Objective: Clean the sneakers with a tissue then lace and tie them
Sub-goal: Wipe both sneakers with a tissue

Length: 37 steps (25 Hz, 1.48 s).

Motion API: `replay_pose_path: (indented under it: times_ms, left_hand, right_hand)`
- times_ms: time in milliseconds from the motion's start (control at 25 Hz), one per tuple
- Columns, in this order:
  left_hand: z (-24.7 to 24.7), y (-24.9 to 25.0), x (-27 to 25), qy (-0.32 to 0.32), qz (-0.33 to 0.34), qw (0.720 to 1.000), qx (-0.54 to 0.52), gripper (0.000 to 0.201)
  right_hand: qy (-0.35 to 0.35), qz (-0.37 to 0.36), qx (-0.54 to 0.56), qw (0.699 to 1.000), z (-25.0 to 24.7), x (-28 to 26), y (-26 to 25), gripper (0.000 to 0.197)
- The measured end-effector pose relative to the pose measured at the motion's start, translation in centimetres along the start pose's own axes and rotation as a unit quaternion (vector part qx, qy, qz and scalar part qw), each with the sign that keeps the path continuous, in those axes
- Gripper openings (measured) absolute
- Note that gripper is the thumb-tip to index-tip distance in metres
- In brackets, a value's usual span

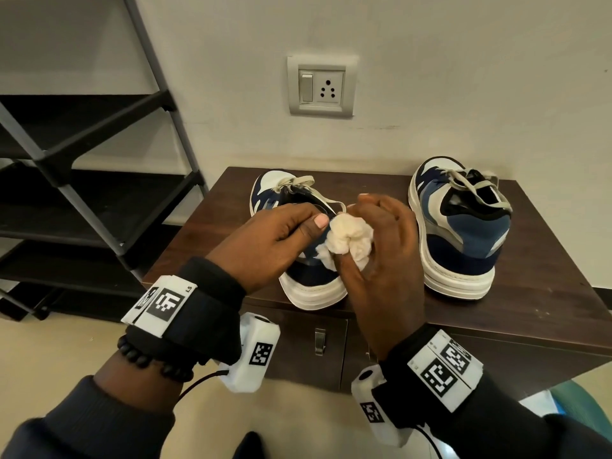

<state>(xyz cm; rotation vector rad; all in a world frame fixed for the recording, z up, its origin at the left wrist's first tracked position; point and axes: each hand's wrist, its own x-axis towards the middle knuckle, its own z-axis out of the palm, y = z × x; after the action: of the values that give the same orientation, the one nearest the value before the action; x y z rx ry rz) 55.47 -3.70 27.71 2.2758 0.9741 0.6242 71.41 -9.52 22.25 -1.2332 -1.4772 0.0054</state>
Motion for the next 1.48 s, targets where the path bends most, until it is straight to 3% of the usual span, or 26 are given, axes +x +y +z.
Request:
replay_pose_path:
  times_ms: [280, 360, 440, 560, 640, 760, 840, 1040, 1080, 1200, 1240, 1320, 1400, 1480]
  left_hand:
    - [0.0, 0.1, 0.0, -0.008, -0.014, 1.000, -0.025, 0.044]
    - [0.0, 0.0, 0.0, -0.008, -0.025, 0.999, -0.045, 0.044]
    - [0.0, -0.1, 0.0, -0.006, -0.035, 0.998, -0.061, 0.043]
    - [-0.1, 0.0, 0.0, -0.001, -0.037, 0.998, -0.049, 0.046]
    - [-0.1, 0.1, 0.0, -0.004, -0.036, 0.999, -0.036, 0.047]
    - [-0.1, 0.3, 0.0, -0.004, -0.032, 0.999, -0.033, 0.046]
    - [-0.1, 0.3, -0.1, 0.003, -0.023, 0.999, -0.025, 0.045]
    - [-0.2, 0.2, -0.1, -0.001, -0.031, 0.999, 0.006, 0.046]
    - [-0.1, 0.3, 0.0, -0.002, -0.034, 0.999, 0.011, 0.045]
    - [0.4, 0.8, 0.3, 0.025, -0.033, 0.998, 0.038, 0.040]
    - [0.6, 1.0, 0.4, 0.035, -0.027, 0.997, 0.061, 0.040]
    - [0.7, 1.1, 0.6, 0.030, -0.001, 0.993, 0.116, 0.041]
    - [0.3, 0.9, 0.8, 0.013, 0.018, 0.990, 0.142, 0.041]
    - [-0.5, 0.7, 0.9, 0.010, 0.038, 0.984, 0.174, 0.039]
  right_hand:
    - [0.016, -0.024, -0.021, 0.999, -0.7, 0.7, 0.2, 0.037]
    - [0.018, -0.060, -0.011, 0.998, -0.7, 0.8, 0.3, 0.031]
    - [-0.014, -0.115, -0.053, 0.992, -0.3, -0.3, 0.6, 0.024]
    - [-0.104, -0.176, -0.115, 0.972, -0.7, -3.1, 1.4, 0.029]
    - [-0.116, -0.162, -0.100, 0.975, -1.6, -2.6, 1.6, 0.028]
    - [-0.038, -0.103, -0.033, 0.993, -2.1, 0.4, 1.0, 0.025]
    - [-0.032, -0.111, -0.030, 0.993, -1.3, 0.9, 0.6, 0.024]
    - [-0.159, -0.221, -0.096, 0.958, -1.4, -3.4, 1.9, 0.024]
    - [-0.159, -0.212, -0.087, 0.960, -1.7, -3.2, 2.0, 0.024]
    - [-0.065, -0.117, -0.026, 0.991, -1.8, -0.9, 1.3, 0.022]
    - [-0.055, -0.116, -0.020, 0.992, -1.5, -0.6, 1.1, 0.021]
    - [-0.093, -0.174, -0.067, 0.978, -1.0, -2.2, 1.1, 0.023]
    - [-0.173, -0.244, -0.127, 0.946, -1.1, -4.8, 2.0, 0.024]
    - [-0.237, -0.270, -0.158, 0.919, -1.9, -5.8, 3.0, 0.026]
